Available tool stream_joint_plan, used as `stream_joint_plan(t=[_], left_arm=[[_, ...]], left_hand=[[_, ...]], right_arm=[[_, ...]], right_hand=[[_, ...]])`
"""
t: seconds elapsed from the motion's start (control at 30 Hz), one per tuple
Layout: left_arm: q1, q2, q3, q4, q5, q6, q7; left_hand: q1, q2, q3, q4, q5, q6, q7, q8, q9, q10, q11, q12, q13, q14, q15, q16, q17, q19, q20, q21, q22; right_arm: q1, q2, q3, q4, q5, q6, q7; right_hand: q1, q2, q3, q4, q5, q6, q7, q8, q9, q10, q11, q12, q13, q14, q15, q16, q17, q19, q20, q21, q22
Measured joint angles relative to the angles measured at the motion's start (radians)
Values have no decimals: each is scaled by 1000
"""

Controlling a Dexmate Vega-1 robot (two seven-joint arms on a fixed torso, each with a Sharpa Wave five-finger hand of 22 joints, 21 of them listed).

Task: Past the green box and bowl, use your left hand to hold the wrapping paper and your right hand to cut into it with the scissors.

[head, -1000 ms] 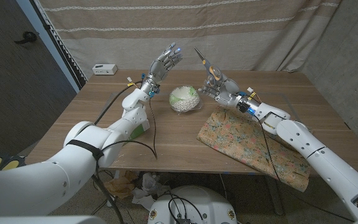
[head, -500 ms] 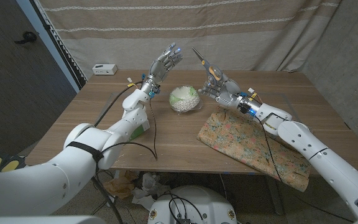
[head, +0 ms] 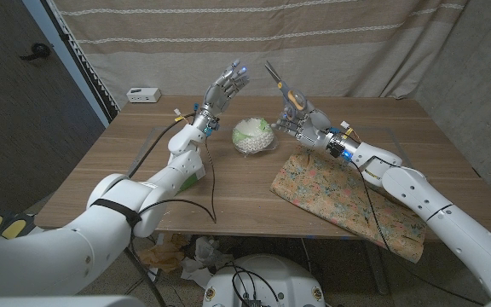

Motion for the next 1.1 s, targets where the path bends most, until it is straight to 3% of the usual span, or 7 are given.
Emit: stream_joint_plan(t=[0.33, 0.57, 1.1], left_arm=[[15, 8, 3, -26, -3, 1, 10], [29, 18, 5, -52, -6, 5, 15], [48, 31, 14, -92, -6, 19, 35]], left_hand=[[-5, 5, 0, 0, 0, 5, 5, 4, 0, 4, -4, 4, 0, 0, 0, 0, -5, 0, 0, 0, 0], [-5, 5, 0, 0, 0, 8, 1, 4, 0, 12, -2, 4, 0, 0, 0, 0, -5, 0, 0, 0, 0], [0, 11, 0, 0, 0, 17, 3, 4, 0, 12, -2, 8, 0, 0, 0, 0, -5, 0, 0, 0, 0]], right_arm=[[-5, -2, -5, -10, 7, -13, -22], [-9, 6, -5, -15, 22, -24, -36], [-22, 59, 4, 5, 97, -39, -21]], right_hand=[[24, 24, 4, -16, 15, -5, 10, -7, -3, 14, -2, -8, -28, 8, 0, 0, -18, 8, -7, 5, -11], [17, 17, -5, -8, 23, -5, 9, -16, -3, 10, 2, -8, -34, 8, 0, -8, -28, 8, -7, 5, -16], [11, 18, -16, -11, 33, -16, -2, -23, -3, 1, -4, -12, -53, 0, 0, -26, -57, 17, -16, 9, -29]])
